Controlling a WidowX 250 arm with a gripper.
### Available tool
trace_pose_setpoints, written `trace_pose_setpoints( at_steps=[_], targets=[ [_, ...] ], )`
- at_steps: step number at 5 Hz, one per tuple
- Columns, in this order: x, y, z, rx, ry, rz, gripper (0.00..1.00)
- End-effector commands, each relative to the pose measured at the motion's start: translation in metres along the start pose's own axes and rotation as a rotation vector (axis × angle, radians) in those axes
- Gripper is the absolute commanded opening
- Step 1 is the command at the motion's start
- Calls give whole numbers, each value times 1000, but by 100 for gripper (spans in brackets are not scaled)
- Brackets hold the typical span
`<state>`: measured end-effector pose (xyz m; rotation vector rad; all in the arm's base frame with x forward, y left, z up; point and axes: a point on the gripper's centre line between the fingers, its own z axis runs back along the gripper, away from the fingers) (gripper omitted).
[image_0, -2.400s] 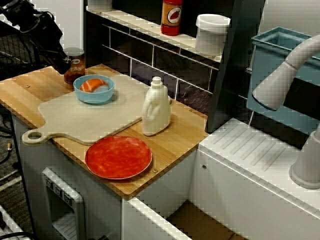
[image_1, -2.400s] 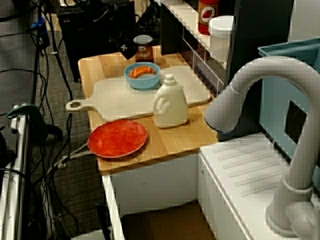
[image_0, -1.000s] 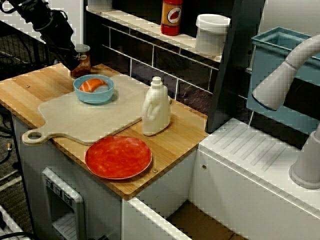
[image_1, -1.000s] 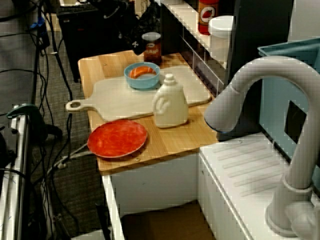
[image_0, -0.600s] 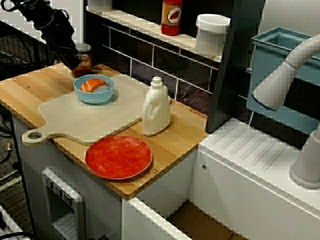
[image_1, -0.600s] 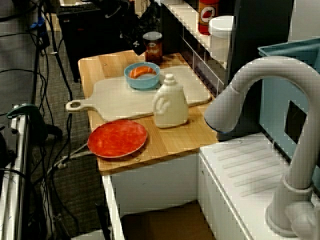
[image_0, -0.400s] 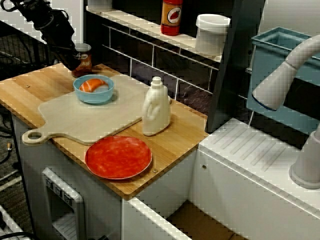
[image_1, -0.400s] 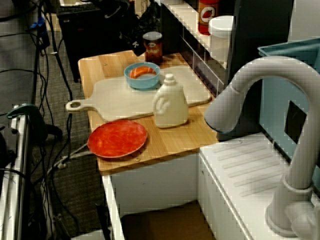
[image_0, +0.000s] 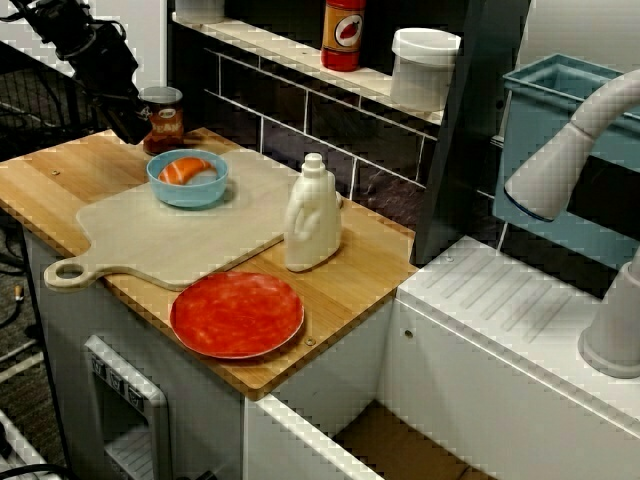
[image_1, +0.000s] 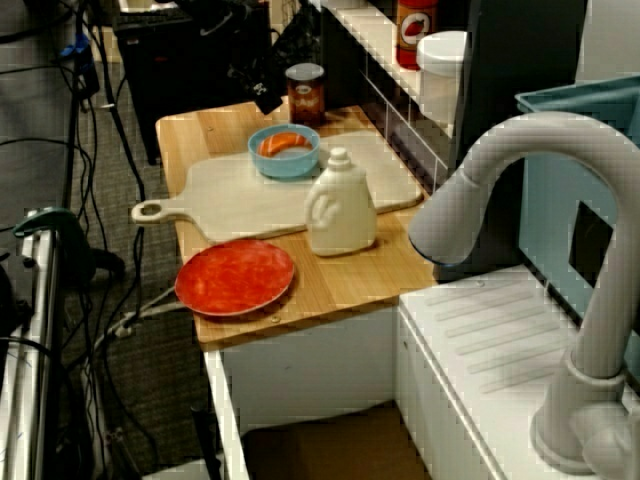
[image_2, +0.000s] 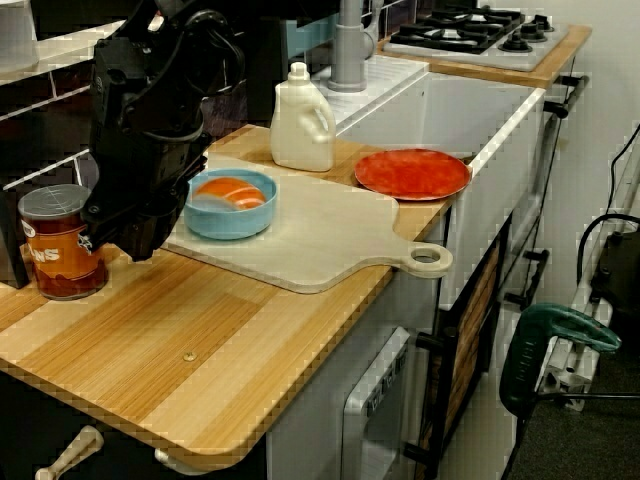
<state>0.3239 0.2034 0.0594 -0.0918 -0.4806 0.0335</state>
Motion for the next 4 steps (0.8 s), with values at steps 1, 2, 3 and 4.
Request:
trace_pose_setpoints(
  at_steps=[1,2,3,4],
  targets=[
    [9,0,39,5,-11,-44,100],
    [7,-7,43,-22,10,-61,100],
    [3,-19,48,-52,27,-80,100],
    [0,-36,51,-75,36,-95,100]
  ],
)
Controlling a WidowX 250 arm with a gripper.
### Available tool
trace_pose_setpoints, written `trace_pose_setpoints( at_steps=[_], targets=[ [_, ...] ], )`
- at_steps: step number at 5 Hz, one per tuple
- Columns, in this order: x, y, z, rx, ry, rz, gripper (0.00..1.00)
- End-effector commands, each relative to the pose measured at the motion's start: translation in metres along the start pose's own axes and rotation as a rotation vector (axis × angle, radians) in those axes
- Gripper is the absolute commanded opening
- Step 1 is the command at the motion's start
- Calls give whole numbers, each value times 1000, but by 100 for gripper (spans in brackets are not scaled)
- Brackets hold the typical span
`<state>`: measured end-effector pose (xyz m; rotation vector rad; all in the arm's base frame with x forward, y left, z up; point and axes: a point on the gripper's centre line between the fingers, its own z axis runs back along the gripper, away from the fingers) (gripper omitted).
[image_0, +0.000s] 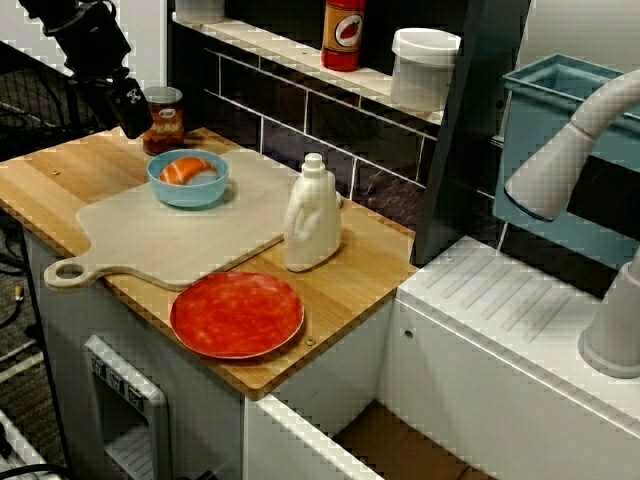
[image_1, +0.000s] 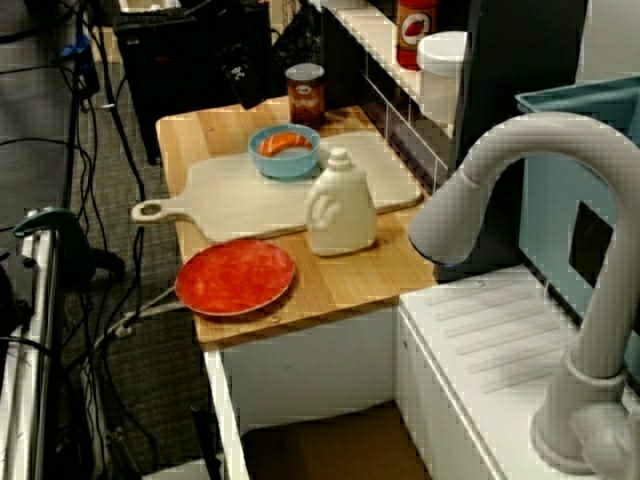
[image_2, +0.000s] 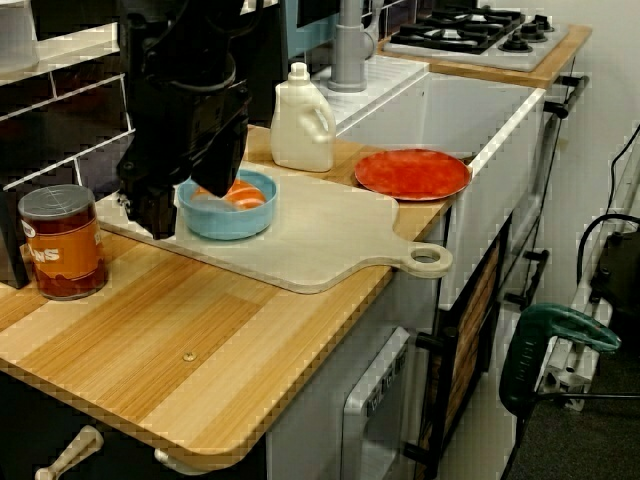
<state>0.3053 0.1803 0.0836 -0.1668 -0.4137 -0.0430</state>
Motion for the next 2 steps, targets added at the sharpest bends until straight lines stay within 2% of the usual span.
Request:
trace_pose_setpoints(
  at_steps=[1,2],
  targets=[
    [8,-30,22,22,-22,-35,100],
    [10,-46,21,40,-30,-31,100]
  ],
)
